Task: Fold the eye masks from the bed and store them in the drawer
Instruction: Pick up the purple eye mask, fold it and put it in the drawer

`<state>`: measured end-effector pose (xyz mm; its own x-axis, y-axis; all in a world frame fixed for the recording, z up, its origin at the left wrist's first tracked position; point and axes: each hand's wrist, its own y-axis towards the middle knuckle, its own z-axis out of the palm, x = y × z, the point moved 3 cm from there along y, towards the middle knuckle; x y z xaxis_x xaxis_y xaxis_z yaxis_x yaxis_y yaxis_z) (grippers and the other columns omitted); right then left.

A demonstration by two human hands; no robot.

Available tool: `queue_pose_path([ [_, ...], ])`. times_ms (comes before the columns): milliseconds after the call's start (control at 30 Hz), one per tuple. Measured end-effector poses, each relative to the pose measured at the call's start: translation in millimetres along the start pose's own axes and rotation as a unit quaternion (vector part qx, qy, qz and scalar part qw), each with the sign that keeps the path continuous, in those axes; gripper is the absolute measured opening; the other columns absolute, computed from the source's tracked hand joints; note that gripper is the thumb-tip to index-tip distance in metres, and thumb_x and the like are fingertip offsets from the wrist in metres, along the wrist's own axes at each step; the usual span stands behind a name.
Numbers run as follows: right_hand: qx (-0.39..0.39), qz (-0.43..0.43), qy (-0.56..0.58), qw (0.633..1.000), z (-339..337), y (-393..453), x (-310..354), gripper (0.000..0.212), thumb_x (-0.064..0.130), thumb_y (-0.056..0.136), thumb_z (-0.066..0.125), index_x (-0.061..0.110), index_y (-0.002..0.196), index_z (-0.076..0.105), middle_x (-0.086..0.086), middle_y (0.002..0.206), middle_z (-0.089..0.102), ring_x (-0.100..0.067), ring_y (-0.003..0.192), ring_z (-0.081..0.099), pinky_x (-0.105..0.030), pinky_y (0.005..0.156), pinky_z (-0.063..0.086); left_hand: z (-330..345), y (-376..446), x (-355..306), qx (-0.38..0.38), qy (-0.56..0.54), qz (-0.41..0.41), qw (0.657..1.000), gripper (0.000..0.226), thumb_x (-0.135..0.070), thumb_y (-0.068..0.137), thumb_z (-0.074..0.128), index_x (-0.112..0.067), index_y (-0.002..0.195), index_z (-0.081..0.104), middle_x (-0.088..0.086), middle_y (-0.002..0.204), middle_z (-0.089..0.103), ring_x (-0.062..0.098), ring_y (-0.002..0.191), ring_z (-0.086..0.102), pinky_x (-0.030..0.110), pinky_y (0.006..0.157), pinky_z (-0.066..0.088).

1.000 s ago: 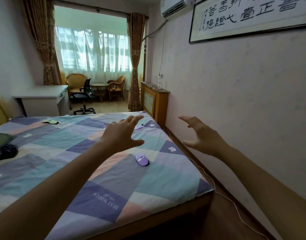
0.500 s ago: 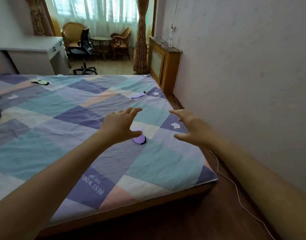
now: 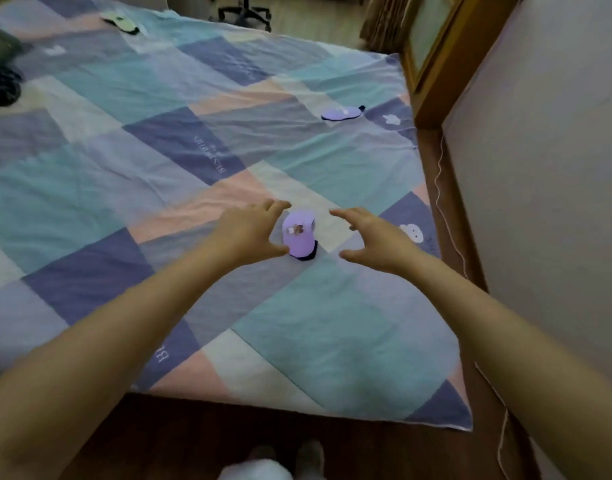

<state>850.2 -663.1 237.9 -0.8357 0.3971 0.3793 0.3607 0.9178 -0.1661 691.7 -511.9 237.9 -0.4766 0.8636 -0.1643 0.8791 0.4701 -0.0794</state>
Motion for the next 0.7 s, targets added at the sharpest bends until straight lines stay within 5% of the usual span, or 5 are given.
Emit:
queue_pose_path([
  [233,0.106,0.020,0.032,0.994,78,121,-62,0.068,0.030,0.083,0.064,0.034,0.143,0.032,0.009,0.146,0.039,-0.016,0.120,0.052,-0.038,0.091,0.048,94,106,36,0.074,-0.034,-0.034,0.996,0.076,-0.052,0.081,0.061,-0.026,0.144,0.027,-0.005,0.149,0.036,0.023,0.121,0.051,0.034,0.081,0.042],
  [367,0.122,0.041,0.049,0.990,116,176,-101,0.066,0.029,0.084,0.064,0.035,0.142,0.032,0.009,0.144,0.040,-0.016,0.120,0.052,-0.041,0.093,0.047,141,164,53,0.082,-0.025,-0.030,0.996,0.074,-0.050,0.083,0.060,-0.027,0.145,0.026,-0.005,0.148,0.038,0.022,0.117,0.053,0.031,0.073,0.038],
  [700,0.118,0.116,0.174,0.971,226,264,-177,0.057,0.019,0.080,0.066,0.027,0.133,0.047,0.000,0.121,0.062,-0.021,0.108,0.060,-0.041,0.094,0.049,272,258,67,0.131,-0.041,-0.027,0.990,0.074,-0.043,0.076,0.072,-0.027,0.139,0.037,-0.003,0.142,0.044,0.024,0.125,0.045,0.037,0.090,0.040],
])
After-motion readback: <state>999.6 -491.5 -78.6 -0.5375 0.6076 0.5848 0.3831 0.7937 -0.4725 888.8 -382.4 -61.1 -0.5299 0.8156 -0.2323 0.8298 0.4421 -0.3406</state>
